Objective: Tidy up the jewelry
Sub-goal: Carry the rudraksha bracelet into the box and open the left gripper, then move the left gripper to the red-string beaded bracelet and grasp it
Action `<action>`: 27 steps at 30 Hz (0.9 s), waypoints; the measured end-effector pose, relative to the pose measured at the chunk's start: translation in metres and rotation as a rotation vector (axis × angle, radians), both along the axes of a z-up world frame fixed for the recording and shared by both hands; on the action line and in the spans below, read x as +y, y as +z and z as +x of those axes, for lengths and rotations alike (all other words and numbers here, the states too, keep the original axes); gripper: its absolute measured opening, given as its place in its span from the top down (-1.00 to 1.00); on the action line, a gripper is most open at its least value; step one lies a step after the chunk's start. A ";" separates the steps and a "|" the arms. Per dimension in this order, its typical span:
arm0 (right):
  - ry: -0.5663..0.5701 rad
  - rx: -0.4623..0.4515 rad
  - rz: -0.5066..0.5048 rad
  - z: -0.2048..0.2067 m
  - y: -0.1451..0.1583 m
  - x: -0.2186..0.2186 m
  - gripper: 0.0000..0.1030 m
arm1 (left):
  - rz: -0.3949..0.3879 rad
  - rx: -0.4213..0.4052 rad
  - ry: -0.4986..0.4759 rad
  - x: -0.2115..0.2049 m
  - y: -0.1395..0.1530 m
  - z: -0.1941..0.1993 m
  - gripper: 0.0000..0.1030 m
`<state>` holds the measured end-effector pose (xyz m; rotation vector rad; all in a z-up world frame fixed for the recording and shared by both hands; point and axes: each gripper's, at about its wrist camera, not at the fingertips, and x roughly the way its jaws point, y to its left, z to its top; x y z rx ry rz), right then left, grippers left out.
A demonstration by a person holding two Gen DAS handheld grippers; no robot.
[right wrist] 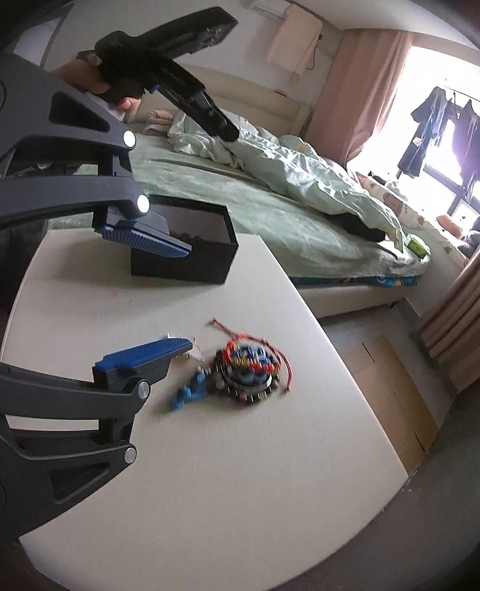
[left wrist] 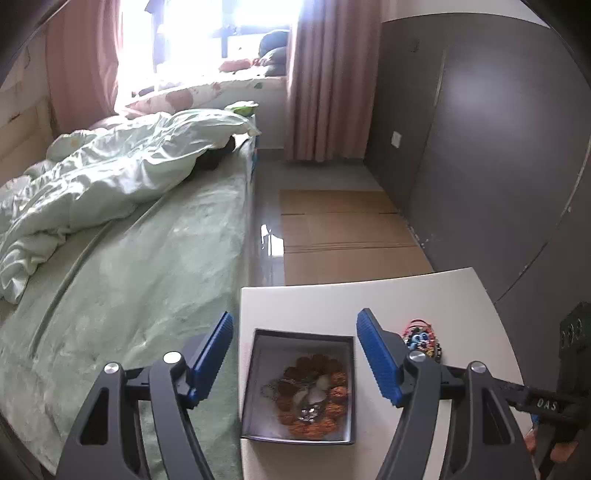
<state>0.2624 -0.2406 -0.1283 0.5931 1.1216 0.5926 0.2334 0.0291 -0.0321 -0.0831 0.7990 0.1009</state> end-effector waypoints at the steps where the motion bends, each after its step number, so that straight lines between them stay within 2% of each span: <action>1: -0.005 0.002 -0.004 0.001 -0.001 -0.003 0.09 | -0.007 0.004 -0.016 -0.006 -0.001 0.000 -0.31; 11: -0.108 0.052 -0.041 0.005 -0.014 -0.044 0.09 | -0.060 0.061 -0.164 -0.063 -0.035 0.011 -0.31; 14: -0.149 0.067 -0.041 0.006 -0.016 -0.052 0.09 | -0.080 0.085 -0.195 -0.076 -0.048 0.019 -0.23; 20: -0.220 0.093 -0.047 0.011 -0.021 -0.070 0.09 | -0.128 0.134 -0.238 -0.099 -0.075 0.043 0.04; 25: -0.286 0.114 -0.029 0.015 -0.025 -0.088 0.09 | -0.139 0.180 -0.287 -0.120 -0.096 0.062 0.43; 27: -0.304 0.125 -0.016 0.017 -0.027 -0.094 0.09 | -0.163 0.203 -0.300 -0.126 -0.102 0.071 0.50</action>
